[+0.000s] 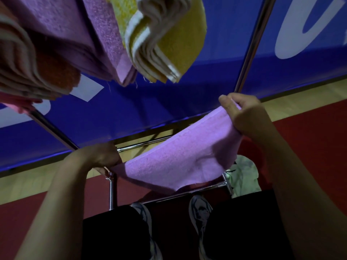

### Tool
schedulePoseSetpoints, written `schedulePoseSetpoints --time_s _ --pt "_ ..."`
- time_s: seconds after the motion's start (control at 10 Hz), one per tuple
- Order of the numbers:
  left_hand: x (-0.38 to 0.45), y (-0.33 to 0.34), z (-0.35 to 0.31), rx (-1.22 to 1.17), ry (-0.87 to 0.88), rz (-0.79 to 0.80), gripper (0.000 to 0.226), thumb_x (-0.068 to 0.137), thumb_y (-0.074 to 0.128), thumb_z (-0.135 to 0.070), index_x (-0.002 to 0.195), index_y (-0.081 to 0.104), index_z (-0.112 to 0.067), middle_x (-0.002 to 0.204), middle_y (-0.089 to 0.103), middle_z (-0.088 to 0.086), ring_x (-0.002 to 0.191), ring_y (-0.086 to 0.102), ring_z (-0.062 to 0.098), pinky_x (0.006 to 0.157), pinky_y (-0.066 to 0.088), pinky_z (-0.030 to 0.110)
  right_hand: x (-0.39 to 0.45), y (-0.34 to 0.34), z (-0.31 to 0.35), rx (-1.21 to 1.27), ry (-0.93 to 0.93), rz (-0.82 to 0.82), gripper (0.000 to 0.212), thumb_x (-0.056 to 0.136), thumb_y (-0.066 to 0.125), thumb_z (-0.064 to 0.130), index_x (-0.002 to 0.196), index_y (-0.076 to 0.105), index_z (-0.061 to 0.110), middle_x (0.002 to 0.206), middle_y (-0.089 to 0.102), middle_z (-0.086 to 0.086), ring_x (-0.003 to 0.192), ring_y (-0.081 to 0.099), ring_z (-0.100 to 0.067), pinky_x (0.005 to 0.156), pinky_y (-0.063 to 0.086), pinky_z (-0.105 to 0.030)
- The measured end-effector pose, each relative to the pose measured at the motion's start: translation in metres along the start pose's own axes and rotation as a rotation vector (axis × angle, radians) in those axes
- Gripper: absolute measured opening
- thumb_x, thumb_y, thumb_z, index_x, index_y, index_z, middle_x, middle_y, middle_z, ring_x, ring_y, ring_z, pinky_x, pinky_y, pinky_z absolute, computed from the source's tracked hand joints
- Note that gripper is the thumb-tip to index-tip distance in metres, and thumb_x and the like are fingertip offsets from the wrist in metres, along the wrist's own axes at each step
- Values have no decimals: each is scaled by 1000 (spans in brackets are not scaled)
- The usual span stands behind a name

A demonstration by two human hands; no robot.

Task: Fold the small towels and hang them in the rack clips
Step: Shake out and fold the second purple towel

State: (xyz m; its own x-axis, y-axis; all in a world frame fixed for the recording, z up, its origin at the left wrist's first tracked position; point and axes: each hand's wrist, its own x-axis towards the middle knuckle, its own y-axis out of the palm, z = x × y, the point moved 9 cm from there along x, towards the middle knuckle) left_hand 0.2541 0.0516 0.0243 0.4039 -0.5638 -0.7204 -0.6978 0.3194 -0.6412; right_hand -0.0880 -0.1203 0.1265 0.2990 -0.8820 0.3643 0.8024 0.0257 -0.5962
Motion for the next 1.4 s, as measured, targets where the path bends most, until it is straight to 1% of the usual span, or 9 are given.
schedulePoseSetpoints --time_s 0.2,0.3,0.5,0.6,0.8,1.1,1.2,1.3,1.4 --pt "4 11 6 504 100 80 14 98 62 -7 86 69 -8 84 72 7 61 70 11 51 55 21 1 24 22 110 -58 103 50 101 58 38 65 37 10 58 31 -2 58 34 -13 57 31 -28" --pt "1 16 2 585 156 137 30 98 53 -6 119 74 -9 123 71 6 106 72 21 68 55 15 1 33 28 136 -33 140 49 99 59 43 68 47 7 60 43 -9 58 42 -17 60 37 -32" --pt "-54 27 -83 -237 767 148 66 90 76 -35 150 49 -30 146 59 -17 139 51 0 118 41 32 -16 75 68 122 -84 311 39 93 67 46 70 60 16 61 56 1 60 47 -9 58 35 -14" --pt "-76 38 -121 -300 932 102 44 91 78 -29 133 64 -21 126 73 -10 123 65 5 106 49 29 -24 90 81 119 -74 417 34 89 71 50 72 66 21 59 59 6 57 50 -2 55 37 -11" --pt "-77 30 -136 -206 956 -162 20 99 69 -27 98 77 -8 52 37 -12 46 30 5 48 26 18 -26 95 77 115 -15 425 44 85 72 56 63 53 24 51 51 13 52 44 -7 50 35 -16" --pt "-89 18 -136 -335 1016 -257 35 111 45 -37 105 72 -15 92 73 11 81 65 18 77 54 42 -33 111 64 158 20 532 72 65 61 84 112 51 31 101 65 16 93 63 -2 81 49 -24" --pt "-91 -3 -125 -471 961 -379 30 111 47 -36 100 71 -20 90 74 -13 84 63 -2 77 52 27 -41 124 62 91 -12 713 83 64 66 83 126 56 28 120 68 12 109 65 -11 95 54 -37" --pt "-84 -24 -106 -551 835 -530 34 109 51 -36 78 59 -24 63 56 -23 60 48 -8 59 39 10 -60 139 49 -82 -64 942 44 75 73 72 80 61 29 74 66 16 69 62 -8 70 55 -34" --pt "-70 -41 -84 -672 769 -562 43 108 51 -44 85 57 -7 71 50 0 65 46 7 62 40 28 -68 138 34 -199 -127 994 56 78 73 69 61 44 24 50 42 12 46 37 -7 49 34 -24"
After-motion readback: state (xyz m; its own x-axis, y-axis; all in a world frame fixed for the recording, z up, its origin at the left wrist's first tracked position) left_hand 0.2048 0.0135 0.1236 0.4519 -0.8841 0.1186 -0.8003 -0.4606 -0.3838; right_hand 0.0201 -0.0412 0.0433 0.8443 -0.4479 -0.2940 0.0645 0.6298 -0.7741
